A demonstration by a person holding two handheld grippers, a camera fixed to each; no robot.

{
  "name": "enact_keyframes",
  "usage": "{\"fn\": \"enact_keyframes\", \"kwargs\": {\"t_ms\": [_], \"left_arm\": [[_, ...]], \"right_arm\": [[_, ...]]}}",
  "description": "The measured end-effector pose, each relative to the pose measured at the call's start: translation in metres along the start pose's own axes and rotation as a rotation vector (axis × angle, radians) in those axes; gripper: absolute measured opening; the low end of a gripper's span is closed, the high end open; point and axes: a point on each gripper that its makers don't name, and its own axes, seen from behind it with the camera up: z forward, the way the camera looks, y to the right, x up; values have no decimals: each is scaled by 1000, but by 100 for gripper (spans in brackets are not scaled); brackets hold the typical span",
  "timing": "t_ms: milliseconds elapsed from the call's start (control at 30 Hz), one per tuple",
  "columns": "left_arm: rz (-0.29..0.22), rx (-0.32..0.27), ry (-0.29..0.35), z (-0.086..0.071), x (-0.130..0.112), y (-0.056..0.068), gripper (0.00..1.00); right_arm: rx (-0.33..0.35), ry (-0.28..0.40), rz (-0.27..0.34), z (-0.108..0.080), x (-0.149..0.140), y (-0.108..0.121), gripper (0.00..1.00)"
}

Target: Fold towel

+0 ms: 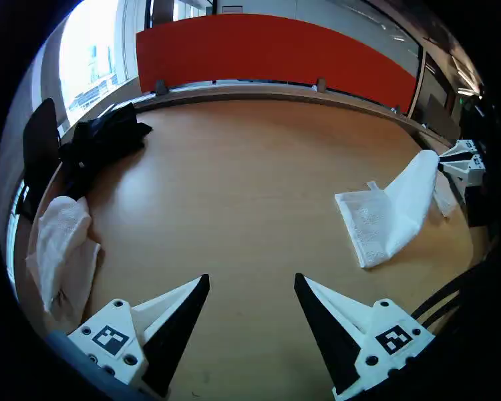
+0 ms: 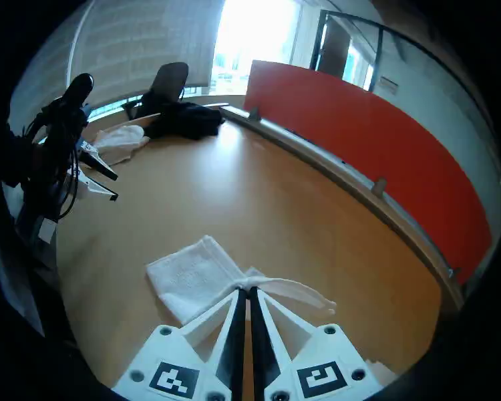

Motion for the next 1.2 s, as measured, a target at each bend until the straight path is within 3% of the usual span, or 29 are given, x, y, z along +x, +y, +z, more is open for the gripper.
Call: {"fn": "enact_keyframes", "kwargs": {"t_ms": [367,833,1100,1200], "left_arm": [[-12,-2,11,-6,2,-2,94],[-41,20,14,-11,0,-17,94],[-45,26,11,-12,-3,-20,94],[-44,25,11,-11,-2,-19,94]], "right_arm": [[76,4,-16,28,15,-35,4],[186,-43,-27,57,7,-81,6],[202,-89,-10,62,-9,-88,74],[192,-95,-4,61,-12,-84,75]]}}
